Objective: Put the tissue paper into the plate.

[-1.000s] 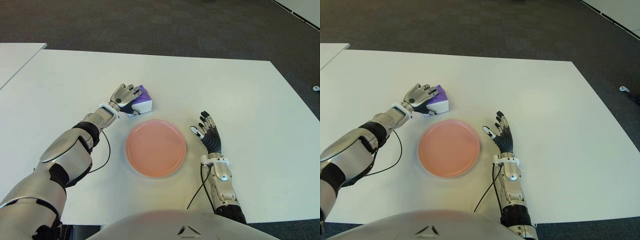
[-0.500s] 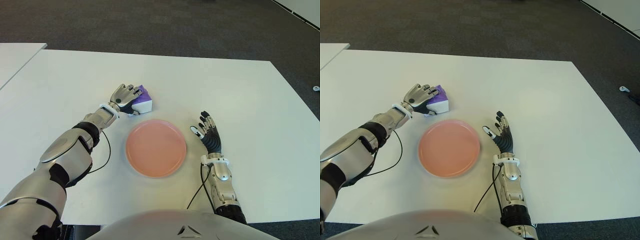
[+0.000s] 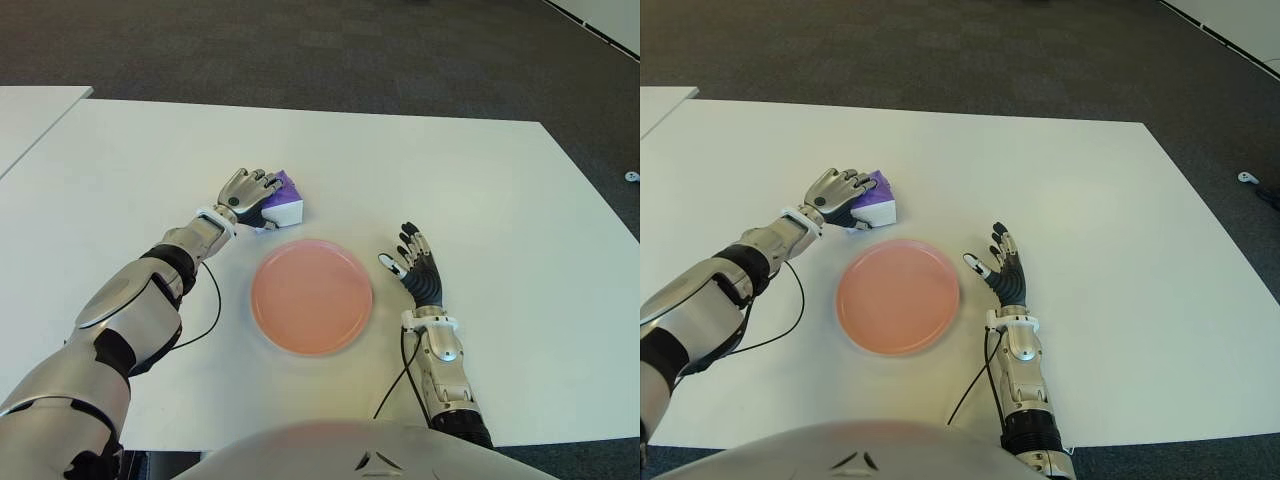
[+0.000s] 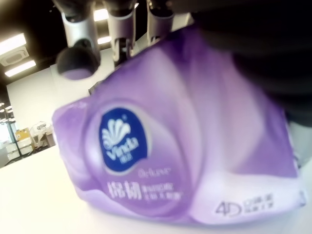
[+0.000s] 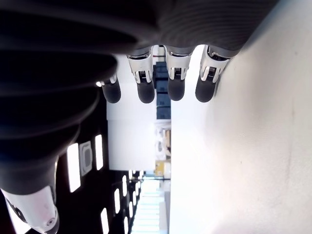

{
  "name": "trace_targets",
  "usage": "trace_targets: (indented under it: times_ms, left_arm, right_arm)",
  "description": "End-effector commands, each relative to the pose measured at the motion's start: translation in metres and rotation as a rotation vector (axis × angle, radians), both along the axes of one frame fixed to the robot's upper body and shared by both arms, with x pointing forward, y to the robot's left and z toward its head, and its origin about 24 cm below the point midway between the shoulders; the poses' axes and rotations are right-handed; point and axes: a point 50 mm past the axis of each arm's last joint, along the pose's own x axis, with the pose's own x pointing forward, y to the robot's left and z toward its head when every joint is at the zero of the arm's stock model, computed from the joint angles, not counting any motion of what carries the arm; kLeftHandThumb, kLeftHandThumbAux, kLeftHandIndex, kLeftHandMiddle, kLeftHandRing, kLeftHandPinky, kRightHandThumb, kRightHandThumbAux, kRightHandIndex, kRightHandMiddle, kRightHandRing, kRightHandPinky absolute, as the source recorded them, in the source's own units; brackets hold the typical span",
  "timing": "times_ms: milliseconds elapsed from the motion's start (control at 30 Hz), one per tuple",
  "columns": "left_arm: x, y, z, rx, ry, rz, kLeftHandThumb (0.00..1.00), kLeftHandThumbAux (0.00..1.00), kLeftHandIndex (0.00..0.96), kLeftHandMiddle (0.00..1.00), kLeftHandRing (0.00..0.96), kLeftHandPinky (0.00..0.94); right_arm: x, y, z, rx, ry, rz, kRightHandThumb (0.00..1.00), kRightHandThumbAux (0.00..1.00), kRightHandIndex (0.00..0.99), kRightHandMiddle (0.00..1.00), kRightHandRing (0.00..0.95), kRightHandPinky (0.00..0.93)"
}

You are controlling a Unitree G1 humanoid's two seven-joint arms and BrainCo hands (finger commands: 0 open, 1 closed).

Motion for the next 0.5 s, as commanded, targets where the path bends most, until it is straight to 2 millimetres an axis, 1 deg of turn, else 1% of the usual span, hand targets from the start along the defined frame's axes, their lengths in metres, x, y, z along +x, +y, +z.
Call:
trace_targets:
  times_ms: [33,100,167,233,300,367,433,500]
  left_arm:
    - [-0.005,0.010,-0.004,-0.025,0.087,0.015,0.749,0.694,0.444,0.852,0.857,0.855]
    - [0.000,0.012,0.009,-0.075,0.051,0.016,0.749,0.695,0.443,0.853,0.857,0.841]
    - [0.007,0.014,0.028,-0.147,-0.007,0.021,0.749,0.695,0.444,0.849,0.853,0.835]
    - [0.010,0.015,0.037,-0.185,-0.036,0.023,0.749,0.695,0.444,0.844,0.849,0.829]
    - [0.013,0.016,0.052,-0.240,-0.087,0.011,0.748,0.696,0.443,0.842,0.846,0.827]
    - [0.014,0.016,0.064,-0.284,-0.132,-0.005,0.746,0.697,0.443,0.840,0.842,0.821]
    - [0.013,0.016,0.070,-0.303,-0.148,-0.015,0.745,0.697,0.443,0.839,0.839,0.819]
    - [0.011,0.013,0.083,-0.359,-0.192,-0.060,0.744,0.697,0.443,0.839,0.837,0.818]
  right_arm:
    - [-0.037,-0.001,-0.051,0.017,0.297,-0.022,0.088,0.705,0.000,0.000,0.000,0.000]
    - [-0.037,-0.001,-0.051,0.018,0.297,-0.021,0.087,0.716,0.000,0.000,0.000,0.002]
    - [-0.037,0.000,-0.050,0.018,0.290,-0.015,0.086,0.722,0.000,0.000,0.000,0.005]
    - [-0.036,0.000,-0.050,0.017,0.287,-0.011,0.078,0.727,0.000,0.000,0.000,0.008]
    - [-0.036,0.000,-0.049,0.014,0.285,-0.007,0.071,0.727,0.000,0.000,0.000,0.007]
    - [-0.036,0.000,-0.048,0.011,0.283,-0.005,0.064,0.725,0.000,0.000,0.000,0.004]
    - [-0.036,0.000,-0.048,0.010,0.282,-0.003,0.058,0.724,0.000,0.000,0.000,0.002]
    - [-0.037,0.000,-0.047,0.008,0.280,0.002,0.050,0.723,0.000,0.000,0.000,0.000]
